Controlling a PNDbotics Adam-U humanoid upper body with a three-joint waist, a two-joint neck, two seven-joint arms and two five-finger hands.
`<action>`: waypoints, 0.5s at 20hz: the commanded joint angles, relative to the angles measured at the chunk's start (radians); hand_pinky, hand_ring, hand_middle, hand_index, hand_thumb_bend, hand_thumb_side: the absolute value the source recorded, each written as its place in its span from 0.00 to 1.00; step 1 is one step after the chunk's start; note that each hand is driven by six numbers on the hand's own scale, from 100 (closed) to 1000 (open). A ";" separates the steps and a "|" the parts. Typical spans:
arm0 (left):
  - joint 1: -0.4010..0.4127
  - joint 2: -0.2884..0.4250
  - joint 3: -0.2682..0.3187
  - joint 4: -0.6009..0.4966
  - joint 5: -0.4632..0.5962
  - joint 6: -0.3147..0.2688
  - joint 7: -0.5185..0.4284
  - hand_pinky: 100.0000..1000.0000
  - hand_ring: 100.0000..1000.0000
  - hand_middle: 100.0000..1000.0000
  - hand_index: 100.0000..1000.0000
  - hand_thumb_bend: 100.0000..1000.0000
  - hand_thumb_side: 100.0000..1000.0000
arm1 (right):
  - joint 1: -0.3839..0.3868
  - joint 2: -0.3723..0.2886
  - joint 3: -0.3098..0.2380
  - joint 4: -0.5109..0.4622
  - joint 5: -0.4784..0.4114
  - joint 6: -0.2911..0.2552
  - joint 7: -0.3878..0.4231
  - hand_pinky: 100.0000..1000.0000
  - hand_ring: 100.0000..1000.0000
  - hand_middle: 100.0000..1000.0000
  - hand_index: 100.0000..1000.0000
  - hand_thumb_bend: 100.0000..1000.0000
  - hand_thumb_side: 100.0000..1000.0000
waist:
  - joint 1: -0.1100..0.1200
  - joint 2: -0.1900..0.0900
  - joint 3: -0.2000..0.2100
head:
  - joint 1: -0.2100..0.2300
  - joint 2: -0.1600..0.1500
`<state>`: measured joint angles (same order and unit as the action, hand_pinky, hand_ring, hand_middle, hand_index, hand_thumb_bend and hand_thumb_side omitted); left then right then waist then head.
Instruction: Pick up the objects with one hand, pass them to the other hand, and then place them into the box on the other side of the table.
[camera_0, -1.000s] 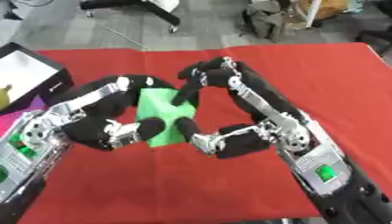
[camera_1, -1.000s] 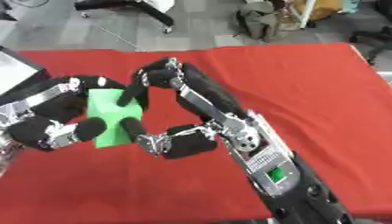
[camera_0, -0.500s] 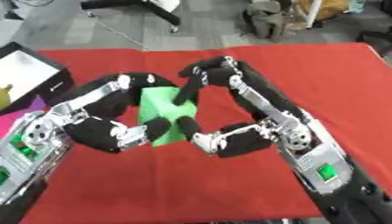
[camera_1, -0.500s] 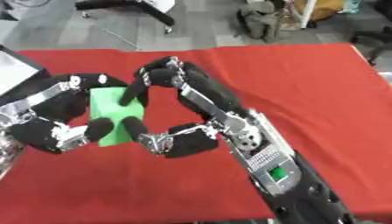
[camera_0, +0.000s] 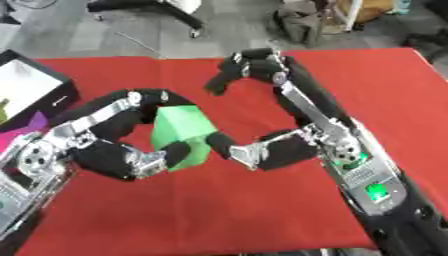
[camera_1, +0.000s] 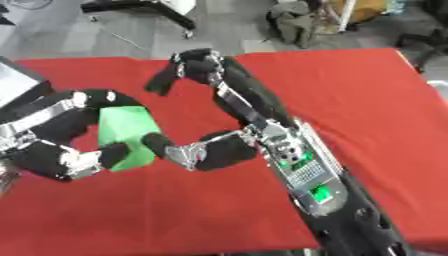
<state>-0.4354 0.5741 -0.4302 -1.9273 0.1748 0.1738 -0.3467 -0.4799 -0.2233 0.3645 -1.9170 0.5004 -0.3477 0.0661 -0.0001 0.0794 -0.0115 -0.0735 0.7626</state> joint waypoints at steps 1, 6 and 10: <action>0.003 0.031 0.041 0.024 -0.025 -0.002 0.046 0.71 0.25 0.12 0.39 0.00 0.11 | 0.002 -0.010 -0.054 -0.023 0.070 0.012 -0.045 0.82 0.78 0.78 0.91 0.40 0.47 | 0.002 -0.016 -0.001 | -0.018 -0.018; 0.037 0.055 0.090 0.091 -0.058 -0.003 0.124 0.70 0.25 0.12 0.39 0.00 0.10 | 0.038 0.000 -0.111 -0.013 0.129 0.053 -0.165 0.83 0.78 0.79 0.91 0.35 0.44 | 0.002 -0.015 -0.006 | -0.016 -0.034; 0.054 0.115 0.183 0.200 -0.129 0.030 0.280 0.69 0.26 0.13 0.40 0.00 0.06 | 0.069 -0.003 -0.127 0.013 0.157 0.073 -0.209 0.82 0.76 0.76 0.90 0.29 0.44 | 0.008 -0.019 -0.010 | 0.088 -0.044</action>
<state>-0.3731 0.6441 -0.2873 -1.7466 0.0677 0.1979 -0.1111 -0.4010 -0.2230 0.2497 -1.9005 0.6448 -0.2800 -0.1268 0.0057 0.0770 -0.0200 -0.0118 0.7347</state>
